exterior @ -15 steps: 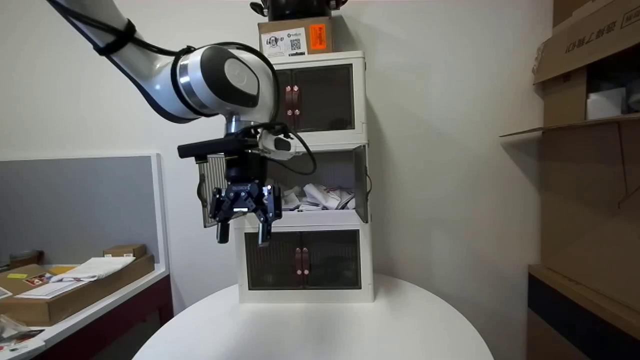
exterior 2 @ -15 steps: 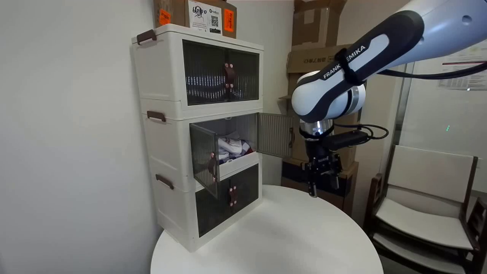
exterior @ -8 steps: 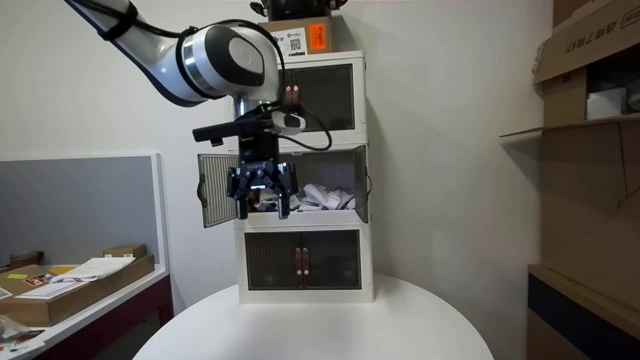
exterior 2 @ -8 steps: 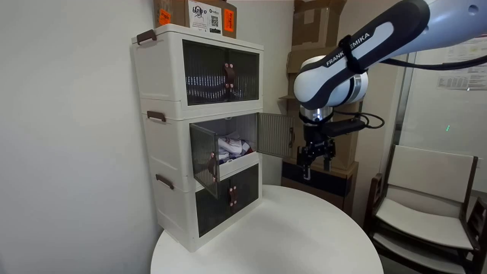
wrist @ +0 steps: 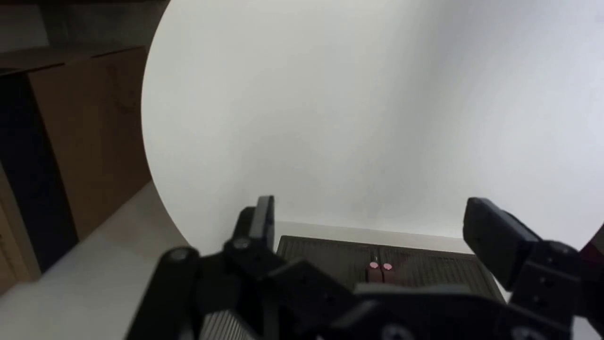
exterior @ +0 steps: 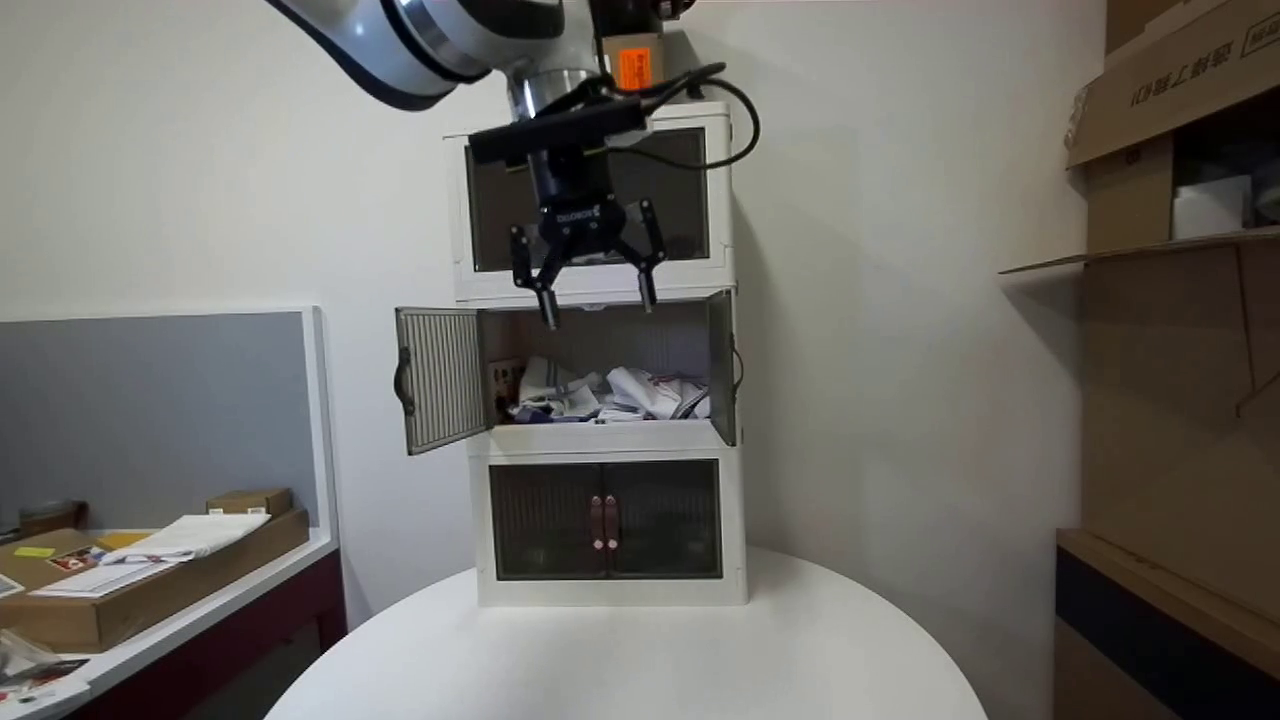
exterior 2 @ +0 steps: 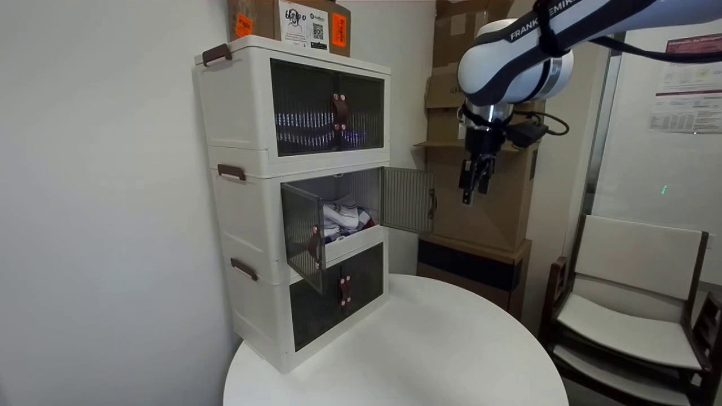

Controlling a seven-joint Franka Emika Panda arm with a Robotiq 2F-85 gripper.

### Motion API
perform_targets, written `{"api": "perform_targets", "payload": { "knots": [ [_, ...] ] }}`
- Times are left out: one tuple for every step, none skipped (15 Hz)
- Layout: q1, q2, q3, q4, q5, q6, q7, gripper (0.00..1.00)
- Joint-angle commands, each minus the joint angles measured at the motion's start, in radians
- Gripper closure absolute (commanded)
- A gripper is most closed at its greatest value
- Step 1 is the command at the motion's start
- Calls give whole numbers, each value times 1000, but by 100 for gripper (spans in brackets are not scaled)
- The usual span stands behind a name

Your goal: Close the cabinet door

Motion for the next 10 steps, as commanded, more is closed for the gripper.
{"api": "perform_targets", "payload": {
  "knots": [
    [7,54,-34,123,26,-4,-74,0],
    [7,76,-43,158,43,-3,-85,0],
    [6,102,-52,192,60,-7,-97,0],
    [3,131,-59,227,78,-12,-103,0],
    [-2,165,-67,266,99,-20,-112,0],
    [-7,194,-71,298,117,-24,-115,0],
    [-14,230,-76,337,137,-31,-123,0],
    [-20,261,-76,369,153,-34,-126,0],
    [-29,296,-75,410,169,-41,-130,0],
    [-40,331,-73,454,187,-51,-140,0]
  ]
}}
